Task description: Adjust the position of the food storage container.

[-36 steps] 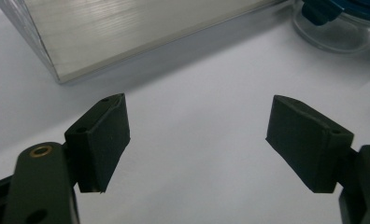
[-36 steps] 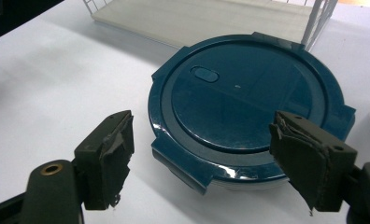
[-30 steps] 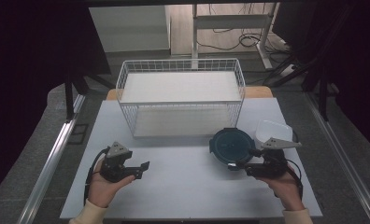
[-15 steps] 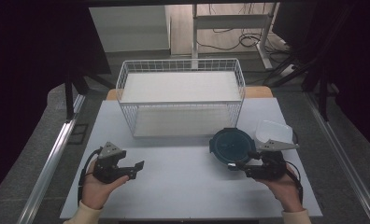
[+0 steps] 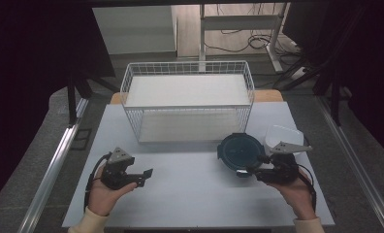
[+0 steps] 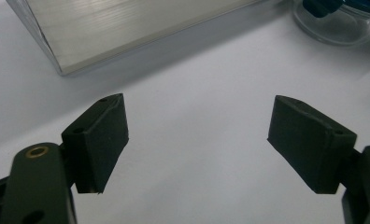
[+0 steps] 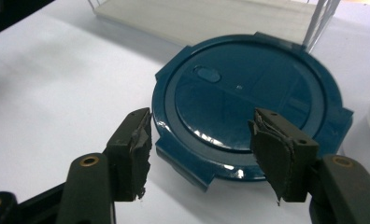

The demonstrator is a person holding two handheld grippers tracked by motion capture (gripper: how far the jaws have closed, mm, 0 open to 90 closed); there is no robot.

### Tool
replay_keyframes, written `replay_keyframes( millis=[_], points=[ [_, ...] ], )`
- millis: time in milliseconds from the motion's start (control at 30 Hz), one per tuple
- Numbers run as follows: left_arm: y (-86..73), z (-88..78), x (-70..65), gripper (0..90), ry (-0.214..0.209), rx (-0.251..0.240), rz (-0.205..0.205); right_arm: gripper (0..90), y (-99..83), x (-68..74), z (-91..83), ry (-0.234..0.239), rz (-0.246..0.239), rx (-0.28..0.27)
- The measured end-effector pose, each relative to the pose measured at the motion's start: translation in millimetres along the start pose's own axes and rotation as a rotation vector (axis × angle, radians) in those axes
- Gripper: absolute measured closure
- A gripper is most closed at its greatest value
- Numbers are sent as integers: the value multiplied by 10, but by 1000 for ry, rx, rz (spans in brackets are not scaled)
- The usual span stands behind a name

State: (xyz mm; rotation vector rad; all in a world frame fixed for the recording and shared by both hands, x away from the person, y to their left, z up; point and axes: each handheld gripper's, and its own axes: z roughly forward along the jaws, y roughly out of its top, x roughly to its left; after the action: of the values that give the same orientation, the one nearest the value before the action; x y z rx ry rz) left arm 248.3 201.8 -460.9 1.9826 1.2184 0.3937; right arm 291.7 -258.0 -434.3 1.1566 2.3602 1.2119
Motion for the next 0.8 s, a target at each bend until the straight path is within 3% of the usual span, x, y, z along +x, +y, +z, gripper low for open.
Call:
replay_keyframes(
  millis=[167,367,500,800],
  points=[
    [14,19,-11,195,5,1,8,417,82,-35,-28,7,12,11],
    [19,82,-29,187,-4,22,16,459,247,-120,-17,-45,0,35],
    [13,96,-29,186,-7,25,15,490,260,-175,-2,-48,13,45],
    [6,144,-39,183,-15,47,23,546,433,-362,97,-131,-15,83]
  ],
)
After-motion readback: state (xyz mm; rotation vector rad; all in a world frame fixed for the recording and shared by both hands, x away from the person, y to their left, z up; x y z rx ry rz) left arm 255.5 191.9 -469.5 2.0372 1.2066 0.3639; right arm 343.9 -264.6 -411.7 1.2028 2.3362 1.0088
